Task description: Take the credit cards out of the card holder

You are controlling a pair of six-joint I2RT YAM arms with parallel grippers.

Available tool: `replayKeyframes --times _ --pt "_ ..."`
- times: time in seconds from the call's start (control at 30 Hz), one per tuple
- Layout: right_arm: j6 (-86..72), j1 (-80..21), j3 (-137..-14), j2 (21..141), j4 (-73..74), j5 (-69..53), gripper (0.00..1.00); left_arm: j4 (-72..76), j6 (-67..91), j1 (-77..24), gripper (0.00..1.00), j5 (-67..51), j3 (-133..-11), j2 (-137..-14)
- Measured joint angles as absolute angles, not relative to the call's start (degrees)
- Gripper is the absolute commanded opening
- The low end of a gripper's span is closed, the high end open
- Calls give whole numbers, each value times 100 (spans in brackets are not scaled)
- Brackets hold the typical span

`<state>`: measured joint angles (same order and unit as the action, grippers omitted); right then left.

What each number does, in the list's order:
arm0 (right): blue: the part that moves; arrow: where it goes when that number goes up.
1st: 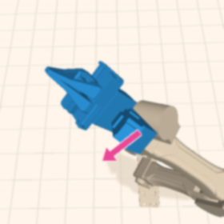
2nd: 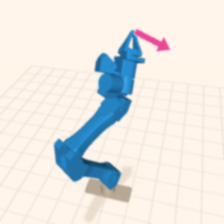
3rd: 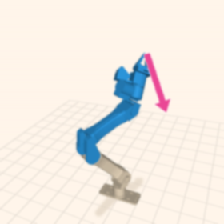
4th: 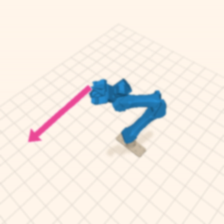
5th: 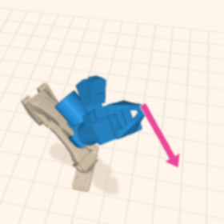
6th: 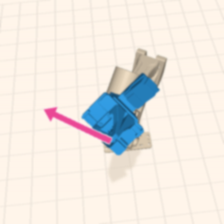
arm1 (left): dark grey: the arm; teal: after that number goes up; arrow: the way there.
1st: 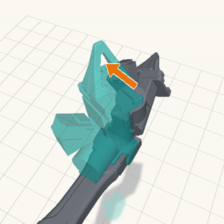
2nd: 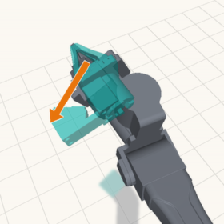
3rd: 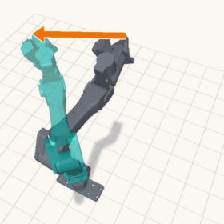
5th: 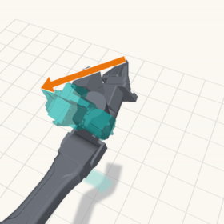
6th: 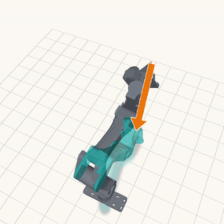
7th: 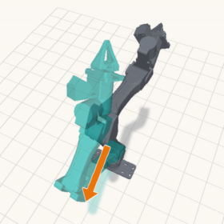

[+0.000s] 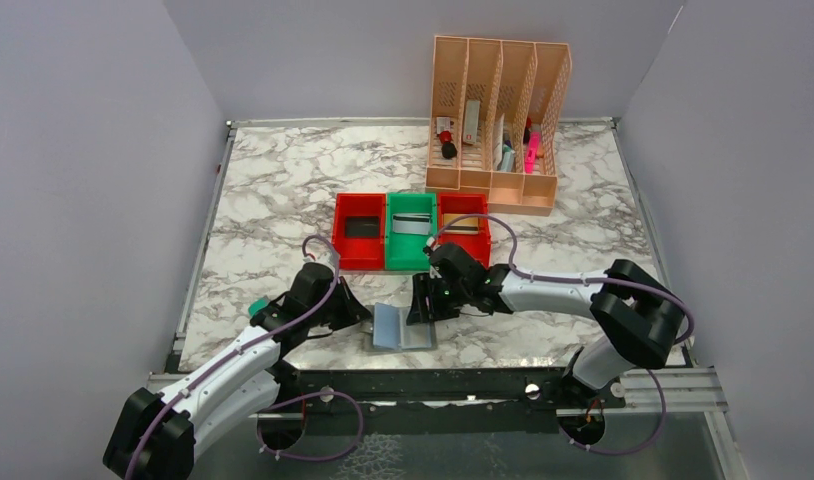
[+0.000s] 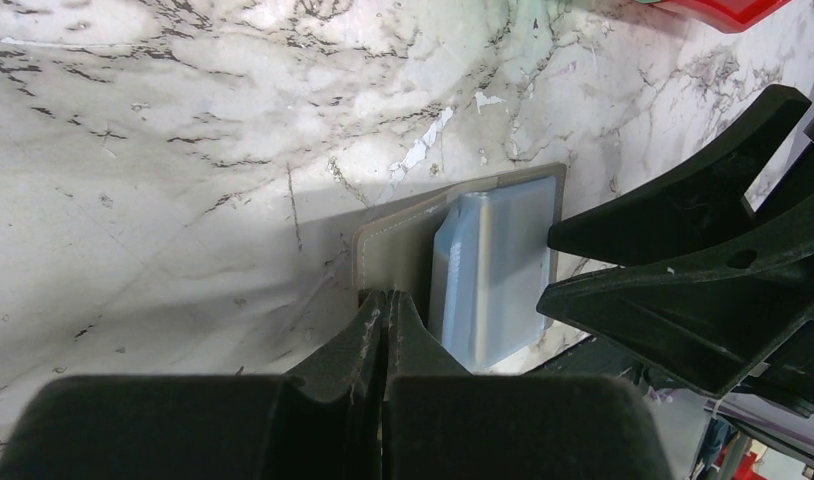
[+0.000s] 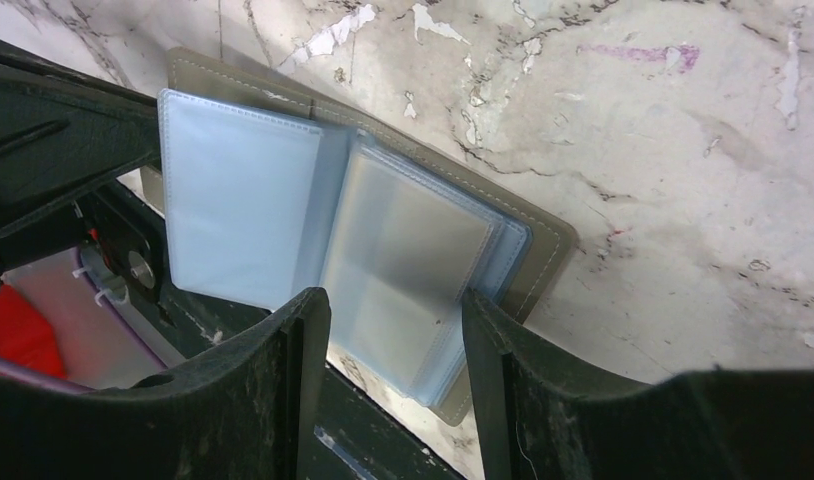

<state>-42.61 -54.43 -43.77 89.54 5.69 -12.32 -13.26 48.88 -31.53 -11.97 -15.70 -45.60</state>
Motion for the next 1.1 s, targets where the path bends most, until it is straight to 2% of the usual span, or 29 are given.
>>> replayKeyframes --times 0.57,1.1 --pt "-4191 -5443 -4543 8989 626 -1310 54 -1317 4910 -3153 0 -1197 -1559 -4565" --pt "-4193 -5443 -4628 9059 729 -1258 56 -1295 4930 -3164 0 -1197 -1559 -4571"
